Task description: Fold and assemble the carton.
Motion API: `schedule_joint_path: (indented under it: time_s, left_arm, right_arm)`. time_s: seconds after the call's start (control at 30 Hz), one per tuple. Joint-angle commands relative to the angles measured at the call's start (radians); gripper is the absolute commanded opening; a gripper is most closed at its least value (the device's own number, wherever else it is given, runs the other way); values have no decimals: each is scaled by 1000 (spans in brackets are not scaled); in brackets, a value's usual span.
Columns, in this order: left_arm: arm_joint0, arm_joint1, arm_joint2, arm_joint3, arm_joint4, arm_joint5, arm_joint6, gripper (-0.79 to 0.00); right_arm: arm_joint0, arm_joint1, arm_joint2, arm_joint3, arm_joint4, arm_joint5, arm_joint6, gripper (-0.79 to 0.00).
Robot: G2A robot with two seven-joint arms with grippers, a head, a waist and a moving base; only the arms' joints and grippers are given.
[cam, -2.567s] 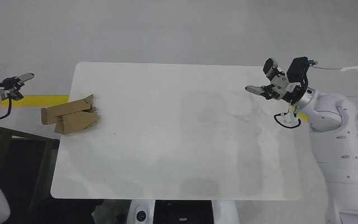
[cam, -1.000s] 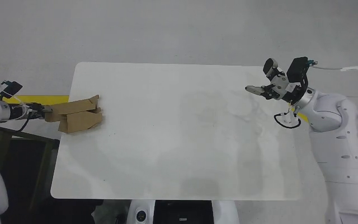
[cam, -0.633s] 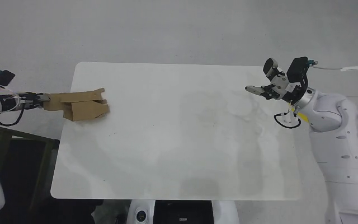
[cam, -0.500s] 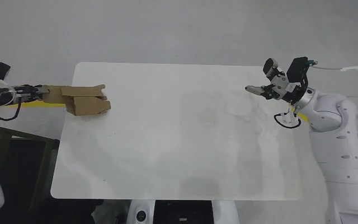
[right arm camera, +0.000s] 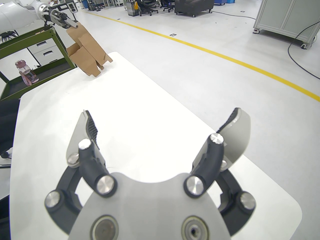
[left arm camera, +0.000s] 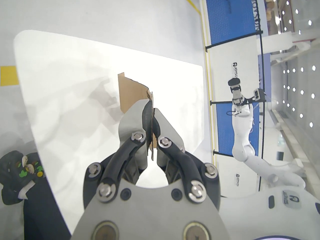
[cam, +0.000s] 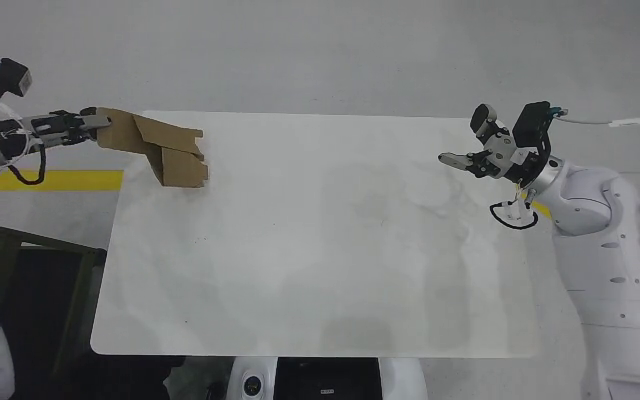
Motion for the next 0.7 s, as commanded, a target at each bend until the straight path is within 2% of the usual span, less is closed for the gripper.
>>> schedule_joint_path:
  time_s: [0.0,0.17,0.3,0.47,0.67]
  left_arm:
    - [33,1,5,-76,-56,0,0,-785]
    - [79,-6,43,-216,-143,-4,4,-785]
    - [80,-15,94,-311,-166,-11,11,-785]
    - [31,-34,186,-386,-180,-25,26,-785]
    - [-66,-68,330,-412,-235,-30,31,-785]
  right_arm:
    - [0,0,0,0,0,0,0,0]
    - [0,0,0,0,0,0,0,0]
    - [0,0,0,0,0,0,0,0]
    - [0,0,0,0,0,0,0,0]
    - [0,0,0,0,0,0,0,0]
